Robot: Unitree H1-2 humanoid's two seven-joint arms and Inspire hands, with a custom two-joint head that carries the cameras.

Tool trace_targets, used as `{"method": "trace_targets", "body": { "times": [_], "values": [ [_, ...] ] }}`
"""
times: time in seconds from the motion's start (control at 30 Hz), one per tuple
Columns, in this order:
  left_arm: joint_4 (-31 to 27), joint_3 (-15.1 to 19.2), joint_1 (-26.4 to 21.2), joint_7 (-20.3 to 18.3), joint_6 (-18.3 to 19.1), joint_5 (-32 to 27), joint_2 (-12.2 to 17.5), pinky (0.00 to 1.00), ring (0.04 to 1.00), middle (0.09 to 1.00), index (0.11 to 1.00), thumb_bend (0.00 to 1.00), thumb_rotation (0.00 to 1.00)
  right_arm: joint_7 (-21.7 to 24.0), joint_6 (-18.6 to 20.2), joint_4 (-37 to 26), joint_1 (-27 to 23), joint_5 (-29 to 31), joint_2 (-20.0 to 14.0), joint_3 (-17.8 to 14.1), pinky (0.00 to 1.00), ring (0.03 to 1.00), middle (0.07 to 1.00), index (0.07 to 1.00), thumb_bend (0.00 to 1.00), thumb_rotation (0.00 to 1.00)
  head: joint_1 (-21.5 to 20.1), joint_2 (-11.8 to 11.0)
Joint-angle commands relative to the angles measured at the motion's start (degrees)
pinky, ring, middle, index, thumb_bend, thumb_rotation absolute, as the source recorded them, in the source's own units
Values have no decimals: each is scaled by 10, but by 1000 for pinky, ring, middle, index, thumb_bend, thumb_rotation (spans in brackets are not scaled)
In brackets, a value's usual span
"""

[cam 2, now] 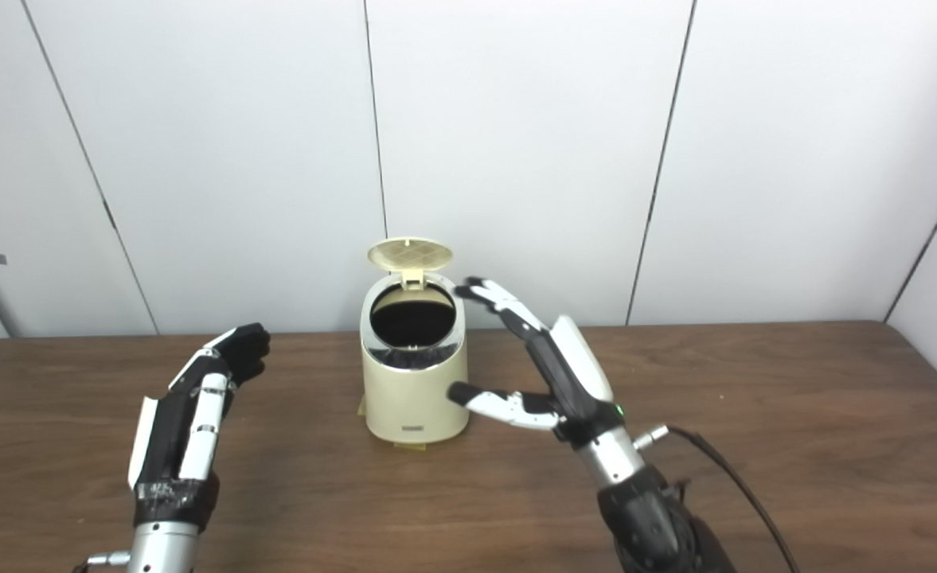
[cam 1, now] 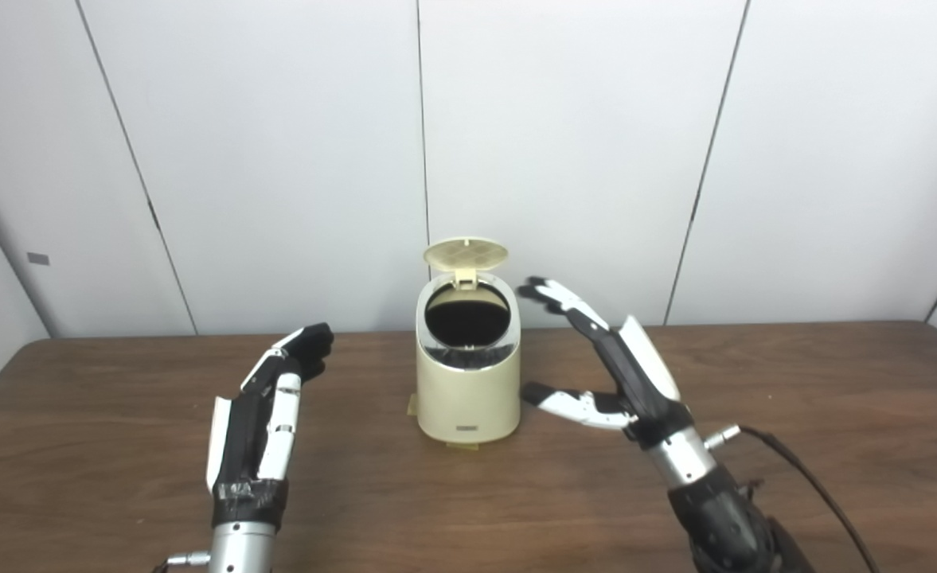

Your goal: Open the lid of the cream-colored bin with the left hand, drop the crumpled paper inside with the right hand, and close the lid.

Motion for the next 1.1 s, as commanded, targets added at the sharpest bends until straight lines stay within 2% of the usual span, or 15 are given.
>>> {"method": "trace_targets", "body": {
  "times": [0.0, 0.07, 0.13, 0.2, 0.23, 0.27, 0.4, 0.5, 0.53, 0.67, 0.8, 0.83, 0.87, 0.97, 1.07],
  "values": [
    [-21, 1, -27, 2, -13, 3, 1, 816, 811, 787, 777, 157, 818, -10, -12, -11, -7, 8, 3, -15, 970, 1000, 1000, 999, 611, 1000, -1, 0],
    [-30, 2, -36, -2, 7, 5, 8, 818, 826, 800, 785, 176, 812, -11, -16, -5, 11, 9, 7, -22, 964, 1000, 1000, 993, 582, 1000, -3, 0],
    [-40, 0, -51, -7, 26, 29, 23, 858, 856, 821, 807, 260, 903, -13, -19, 2, 26, 6, 10, -26, 959, 1000, 1000, 990, 583, 1000, -4, 0],
    [-44, -5, -72, -12, 33, 58, 40, 864, 831, 801, 803, 358, 984, -13, -14, 4, 39, 5, 15, -29, 971, 1000, 1000, 993, 600, 1000, -5, 0],
    [-50, -7, -84, -19, 48, 68, 49, 910, 839, 796, 804, 426, 995, -15, -14, 5, 44, 3, 17, -30, 977, 1000, 1000, 993, 593, 1000, -5, 0],
    [-56, -10, -97, -26, 63, 76, 58, 918, 840, 796, 804, 436, 996, -17, -13, 7, 49, -1, 20, -31, 978, 1000, 1000, 993, 591, 1000, -5, 0],
    [-69, -29, -153, -56, 119, 111, 96, 966, 852, 794, 811, 590, 1000, -20, -21, 20, 62, -6, 24, -31, 978, 1000, 1000, 989, 595, 1000, -3, 0],
    [-68, -45, -202, -80, 154, 136, 121, 944, 854, 792, 812, 643, 1000, -17, -19, 25, 70, -8, 25, -29, 966, 1000, 1000, 996, 581, 1000, -3, 0],
    [-63, -51, -224, -85, 162, 150, 126, 882, 843, 789, 801, 689, 1000, -14, -18, 26, 74, -2, 26, -29, 985, 1000, 1000, 999, 567, 1000, -4, 0],
    [-45, -72, -290, -103, 178, 195, 145, 841, 851, 794, 788, 745, 1000, -11, -12, 26, 88, 7, 31, -29, 992, 1000, 1000, 997, 549, 1000, -3, 1],
    [-27, -114, -374, -145, 237, 259, 160, 831, 860, 794, 787, 809, 1000, -14, -11, 36, 100, 9, 35, -31, 978, 1000, 1000, 991, 563, 1000, -3, 1],
    [-20, -127, -394, -161, 246, 272, 166, 929, 875, 794, 789, 815, 1000, -13, -10, 38, 103, 9, 36, -31, 972, 999, 1000, 992, 575, 1000, -3, 1],
    [-16, -136, -406, -173, 253, 282, 170, 964, 887, 799, 793, 807, 1000, -13, -8, 39, 105, 9, 37, -31, 969, 998, 1000, 992, 577, 1000, -3, 1],
    [-1, -169, -446, -218, 288, 312, 179, 997, 941, 841, 793, 804, 1000, -14, -5, 48, 107, 8, 40, -32, 967, 995, 1000, 989, 573, 1000, -3, 1],
    [37, -204, -472, -232, 264, 343, 184, 1000, 966, 888, 803, 835, 1000, -17, -12, 64, 105, 6, 40, -34, 958, 988, 997, 982, 557, 1000, -3, 0]
  ]
}}
